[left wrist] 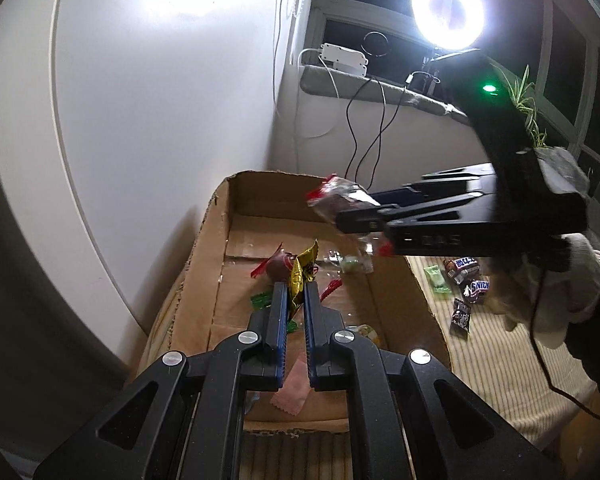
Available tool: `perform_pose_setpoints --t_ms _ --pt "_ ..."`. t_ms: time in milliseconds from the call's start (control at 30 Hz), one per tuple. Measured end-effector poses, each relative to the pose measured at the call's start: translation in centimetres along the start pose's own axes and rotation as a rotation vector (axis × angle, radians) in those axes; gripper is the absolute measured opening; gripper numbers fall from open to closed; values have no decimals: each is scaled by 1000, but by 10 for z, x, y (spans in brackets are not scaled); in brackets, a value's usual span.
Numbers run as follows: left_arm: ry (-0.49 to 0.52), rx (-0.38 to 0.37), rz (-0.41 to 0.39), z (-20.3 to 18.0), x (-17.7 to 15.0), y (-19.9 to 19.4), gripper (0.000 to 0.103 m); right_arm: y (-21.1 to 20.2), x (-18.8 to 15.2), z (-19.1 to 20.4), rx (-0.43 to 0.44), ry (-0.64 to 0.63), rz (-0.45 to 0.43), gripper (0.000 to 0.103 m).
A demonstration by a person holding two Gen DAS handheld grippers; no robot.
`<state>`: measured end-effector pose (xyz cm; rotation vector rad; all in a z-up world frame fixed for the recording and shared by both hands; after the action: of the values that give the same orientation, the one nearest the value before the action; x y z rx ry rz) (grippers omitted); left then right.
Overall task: Organize snacks
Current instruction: 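Carry both snacks into the cardboard box and open both tools, then move both open tools back toward the remaining snacks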
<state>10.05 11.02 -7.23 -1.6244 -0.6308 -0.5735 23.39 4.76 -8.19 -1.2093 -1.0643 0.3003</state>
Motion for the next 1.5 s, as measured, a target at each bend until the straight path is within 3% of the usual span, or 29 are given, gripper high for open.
perform_pose_setpoints --t_ms 267,333,433,633,1100,1500 --pt "3 -2 3 0 1 1 7 12 8 -4 11 22 5 37" --pt "1 3 2 0 1 1 17 12 9 -6 4 26 -1 49" --pt "6 9 -1 -2 1 -1 19 7 9 -9 2 30 -25 70" --pt "5 11 -9 -3 2 -3 22 -7 7 -12 -16 36 -46 75" --pt "27 -10 -37 -26 0 -20 23 -56 -29 -31 -59 60 -84 76" --pt "116 -89 -20 -91 0 -12 23 -99 -109 -85 -122 135 -60 76"
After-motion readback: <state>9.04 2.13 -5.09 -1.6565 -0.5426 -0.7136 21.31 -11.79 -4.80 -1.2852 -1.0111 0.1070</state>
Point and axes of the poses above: each gripper's, at about its wrist camera, not at the fingertips, and y roughly the way its jaws point, z to its left, x to its top, the point moved 5 cm from there along y, roughly the way its jaws point, and after that the axes turned 8 degrees about z, right-handed, at the moved point
